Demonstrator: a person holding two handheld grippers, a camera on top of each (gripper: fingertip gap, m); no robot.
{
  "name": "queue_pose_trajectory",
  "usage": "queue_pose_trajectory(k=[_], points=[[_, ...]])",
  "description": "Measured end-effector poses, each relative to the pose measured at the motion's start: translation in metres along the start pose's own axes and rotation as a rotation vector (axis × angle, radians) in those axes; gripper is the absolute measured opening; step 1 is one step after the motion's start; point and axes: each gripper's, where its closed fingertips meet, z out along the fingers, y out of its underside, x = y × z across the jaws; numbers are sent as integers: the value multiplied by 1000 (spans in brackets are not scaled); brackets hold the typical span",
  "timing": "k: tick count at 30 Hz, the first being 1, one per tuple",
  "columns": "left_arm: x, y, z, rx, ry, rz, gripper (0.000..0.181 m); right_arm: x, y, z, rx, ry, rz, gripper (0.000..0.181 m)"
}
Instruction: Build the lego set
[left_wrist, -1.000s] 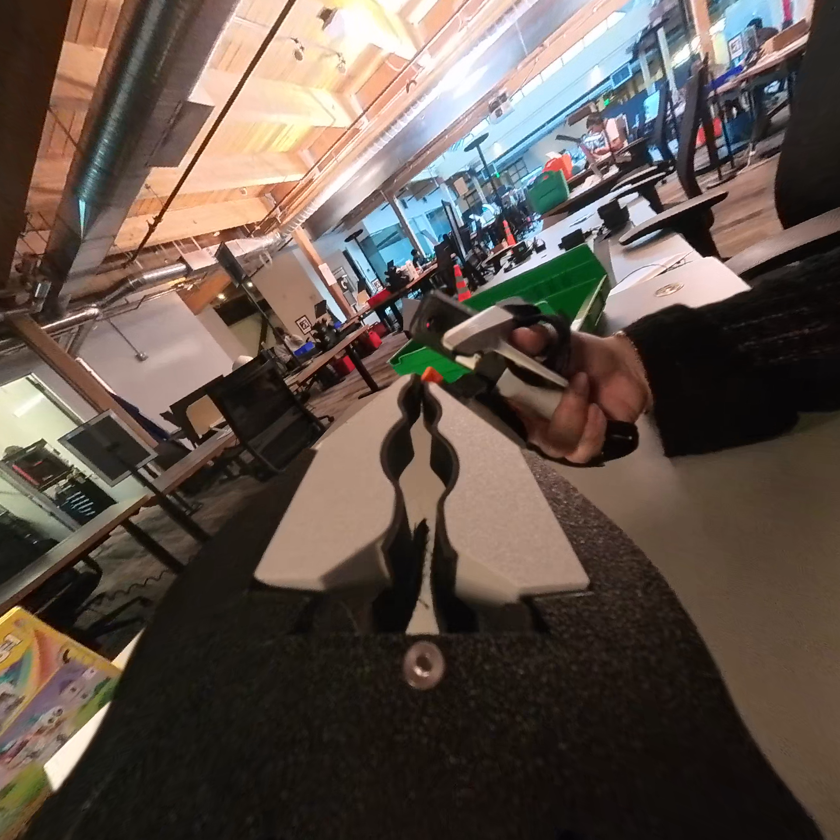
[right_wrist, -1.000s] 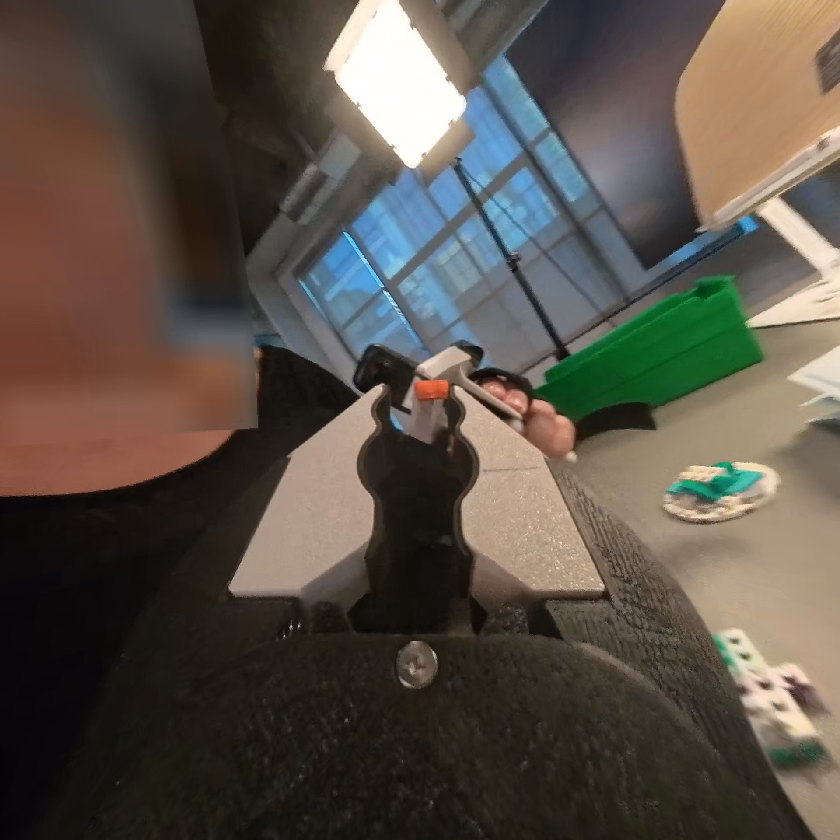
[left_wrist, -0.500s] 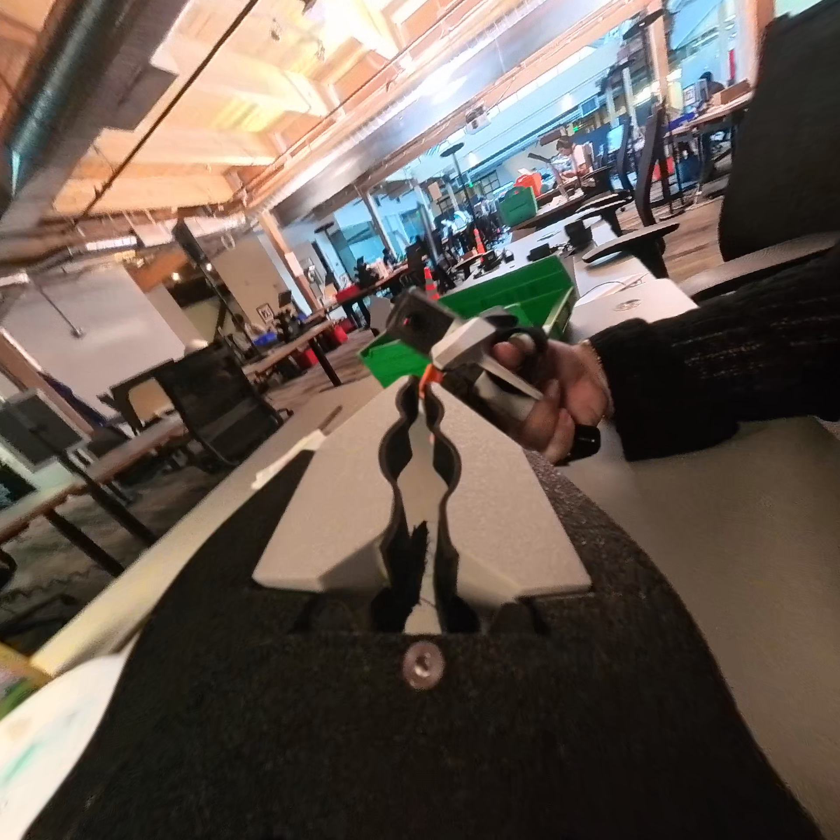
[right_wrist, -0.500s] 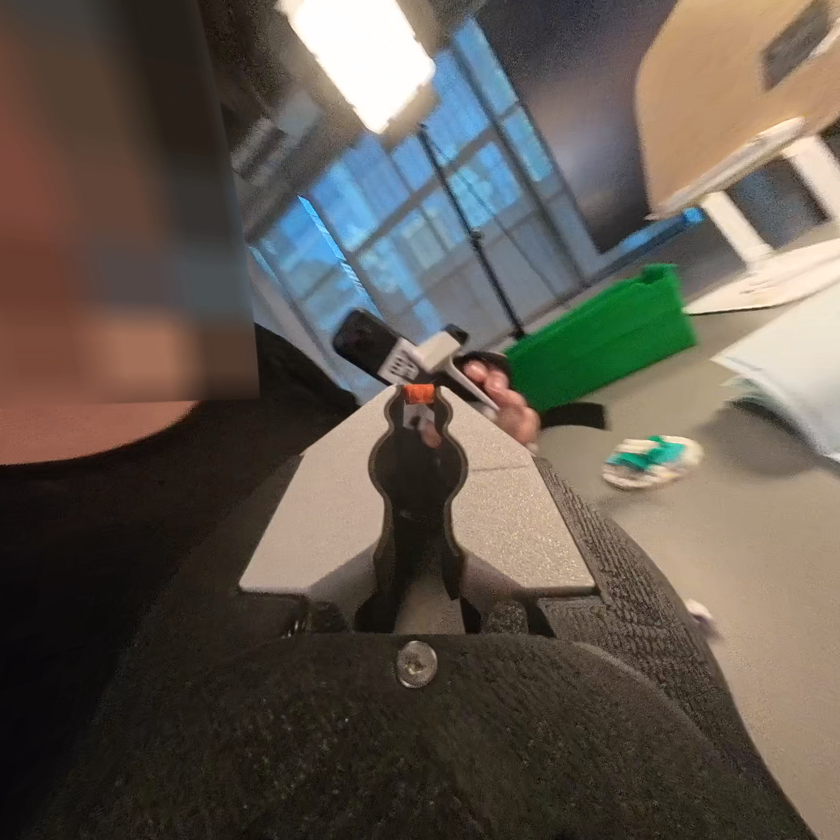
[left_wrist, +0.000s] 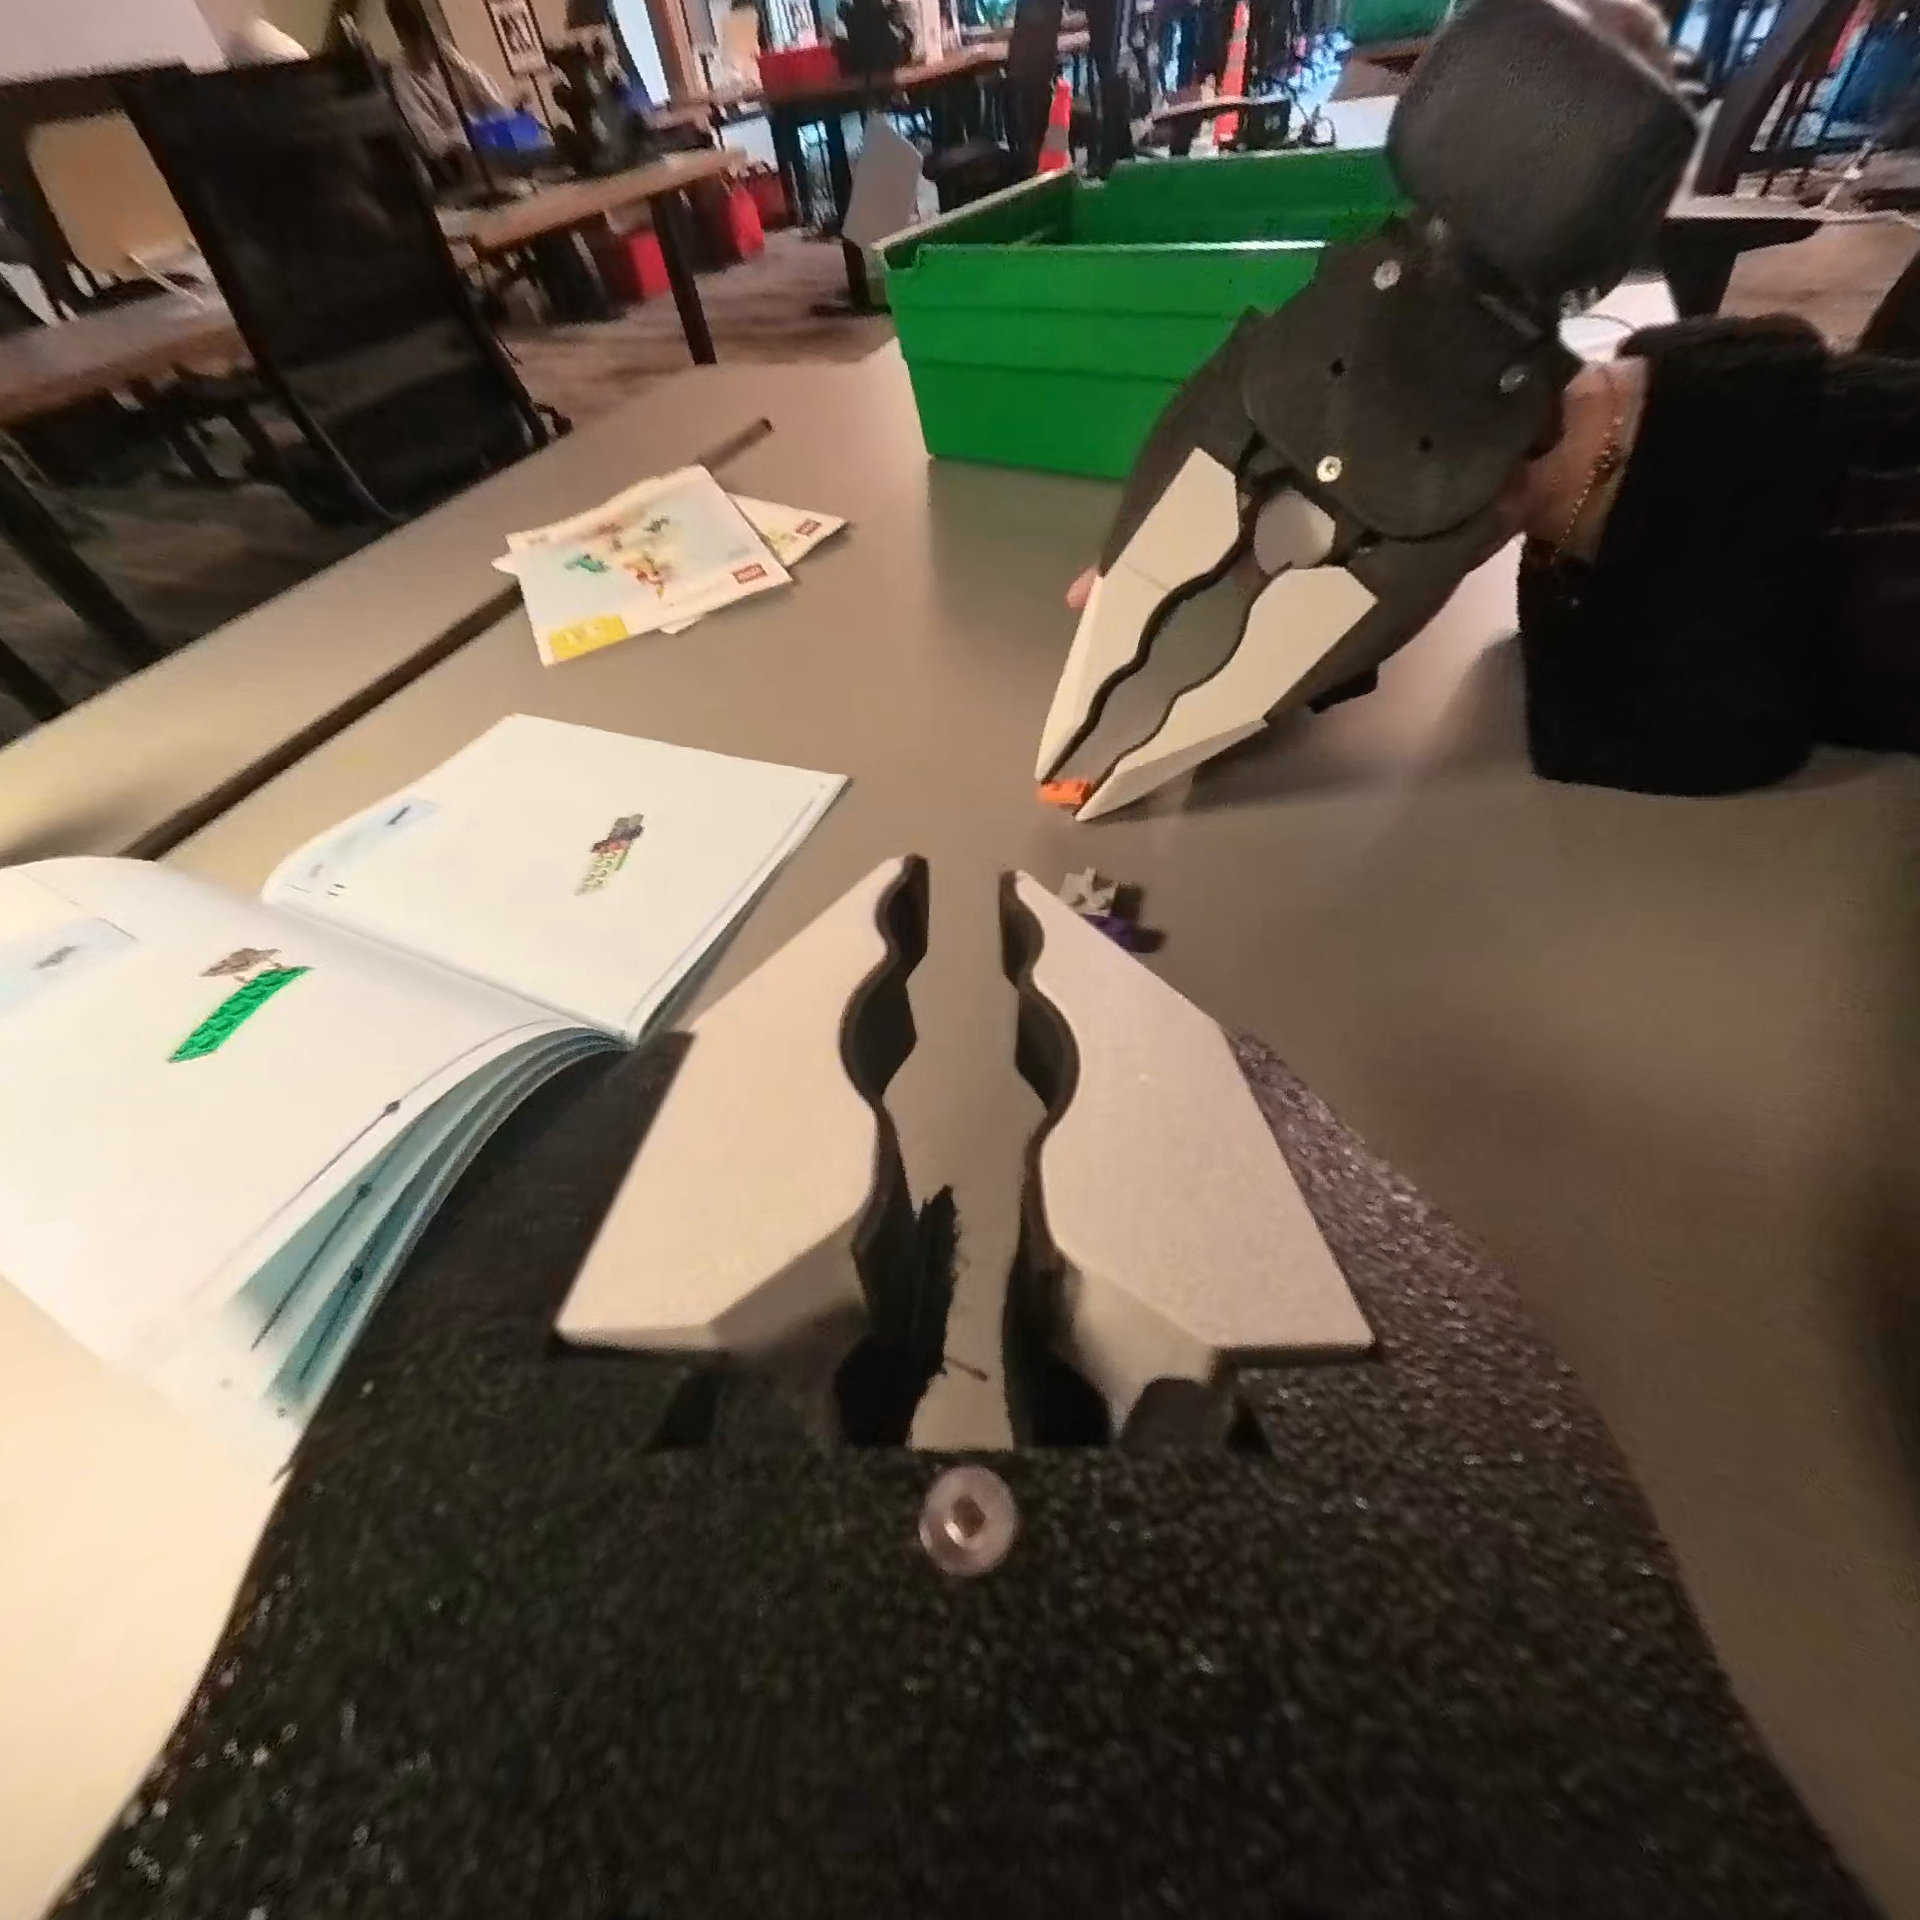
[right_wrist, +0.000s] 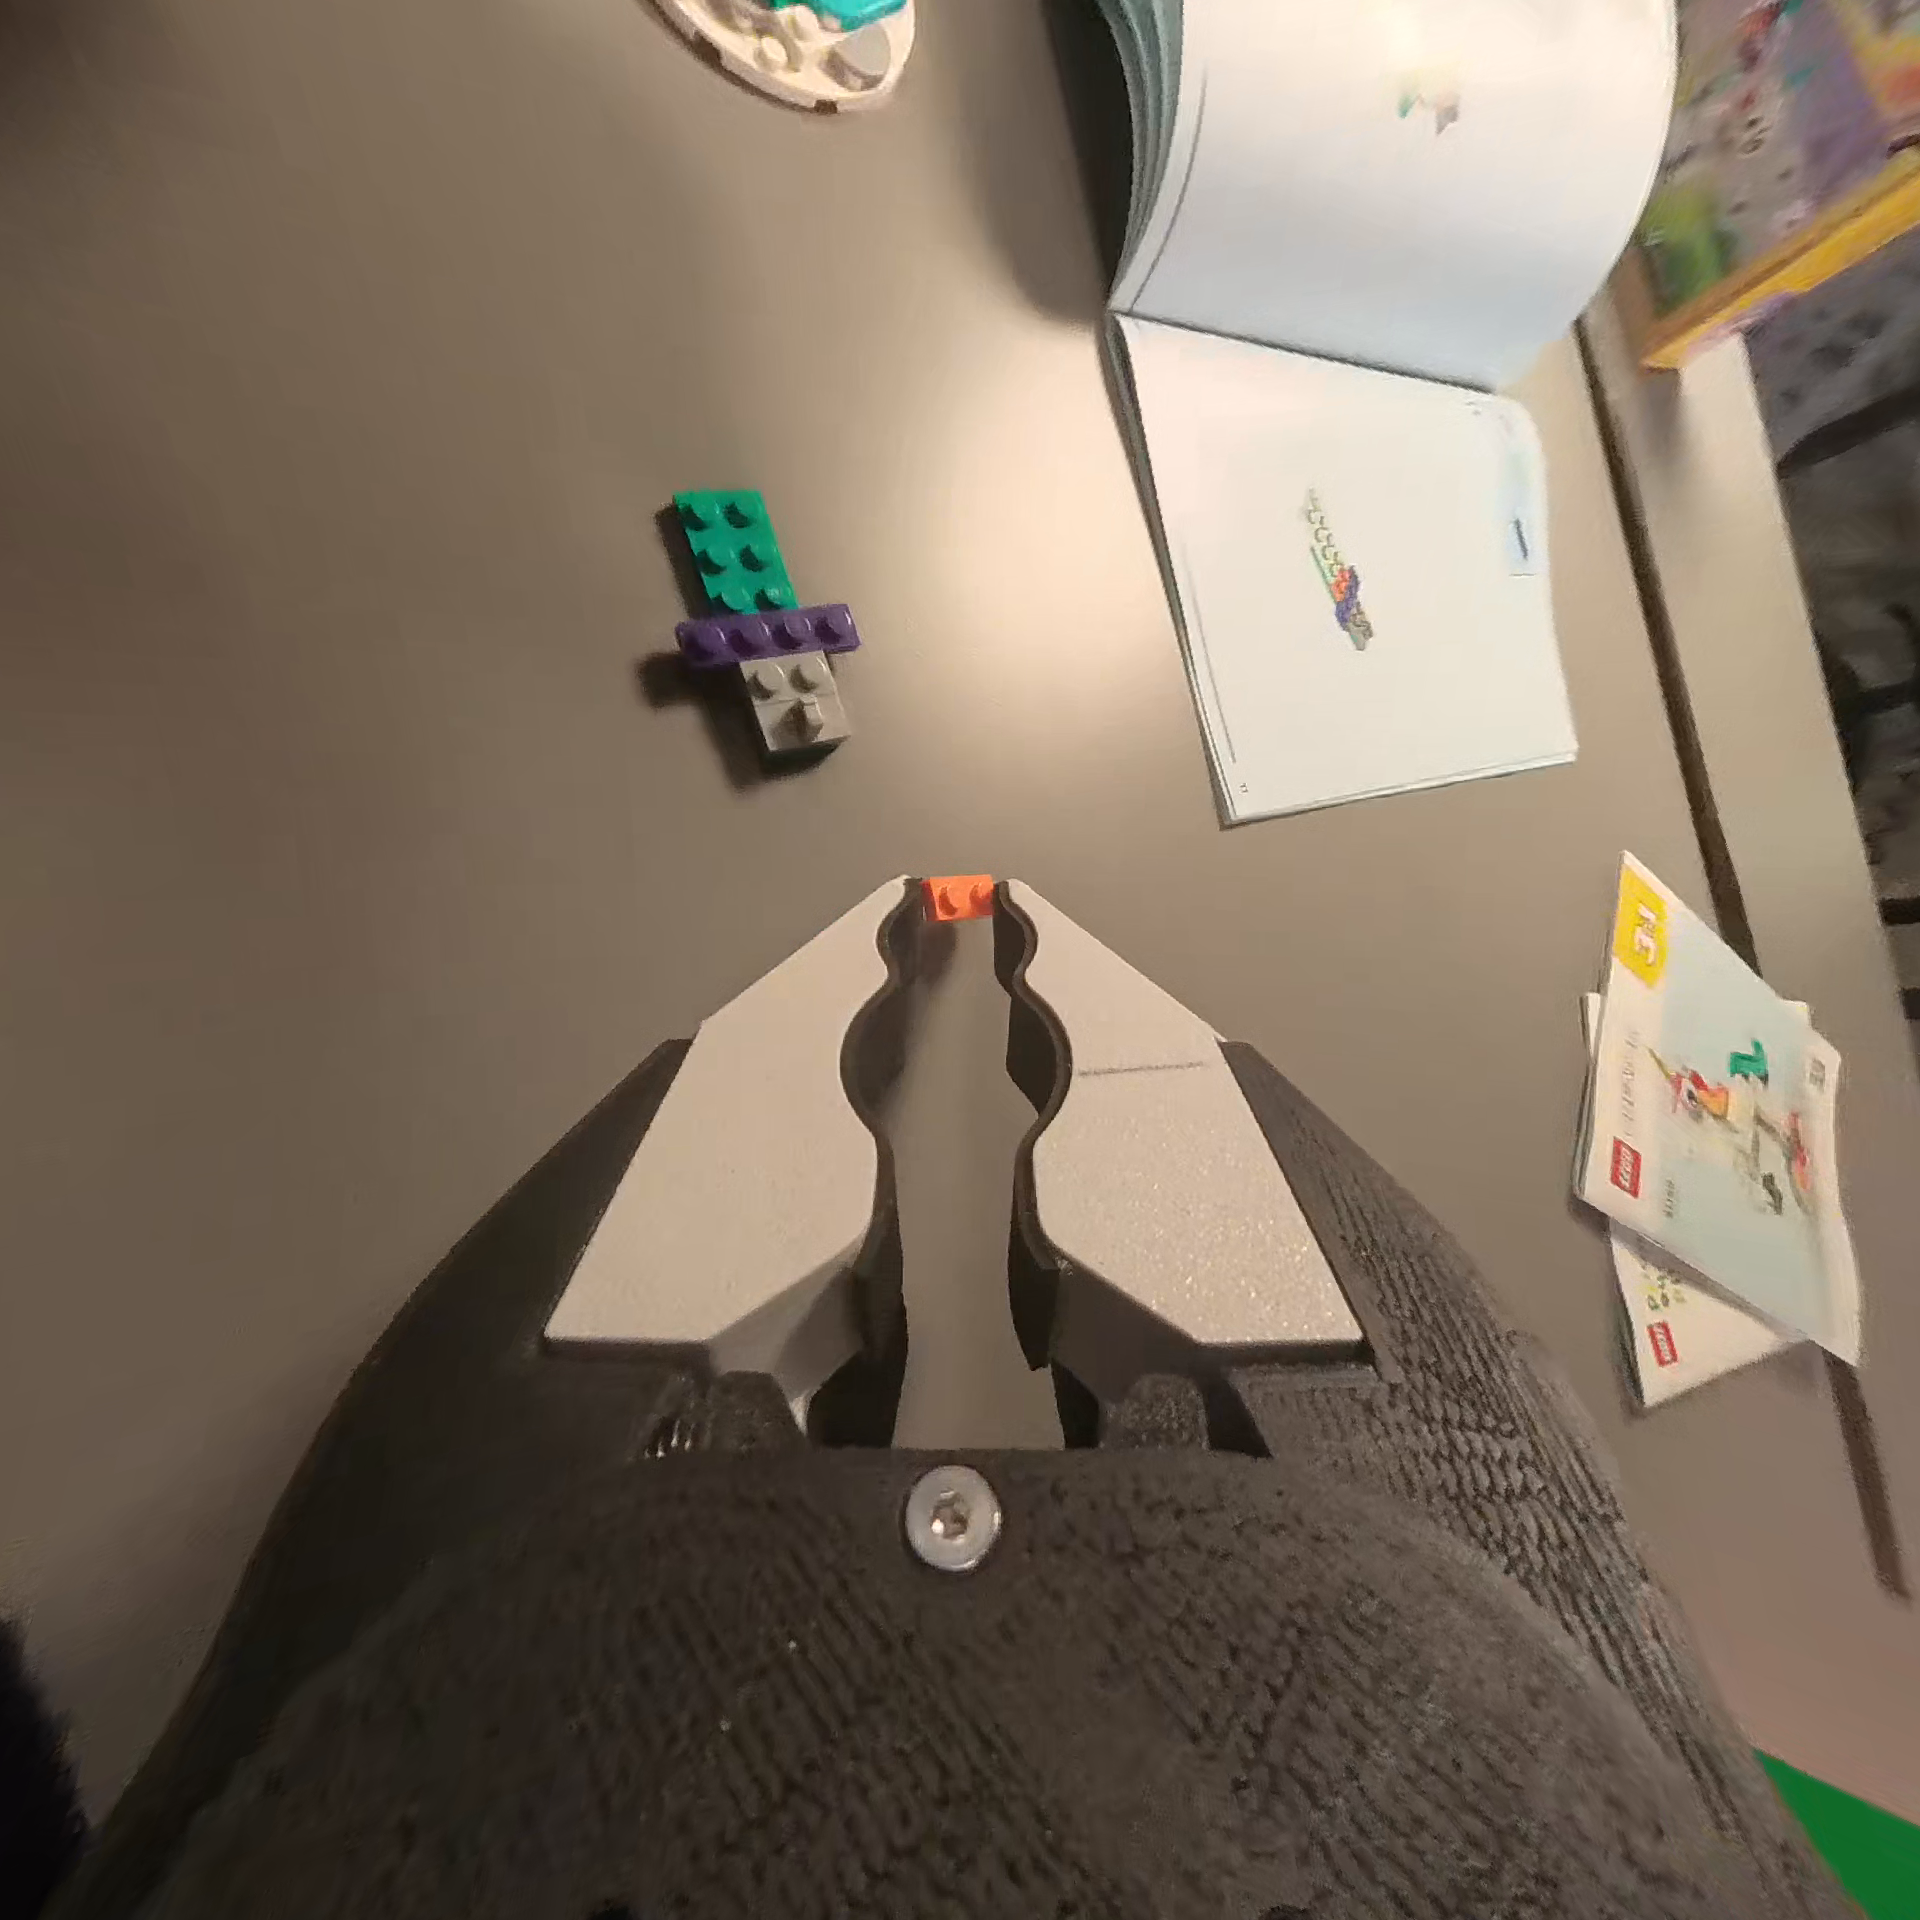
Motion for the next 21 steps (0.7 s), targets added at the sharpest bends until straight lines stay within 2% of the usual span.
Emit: queue_pose_trajectory(k=[5,15,19,21], points=[[8,6,12,-75,88,-32,14,0,0,-1,-22,-55,35,17],[22,24,32,-233,256,-162,18,-12,6,-12,-22,-260,196,42],[34,21,45,-265,290,-237,20,-18,6,-19,6,-298,226,42],[43,21,52,-292,301,-232,20,-22,4,-24,41,-338,280,33]])
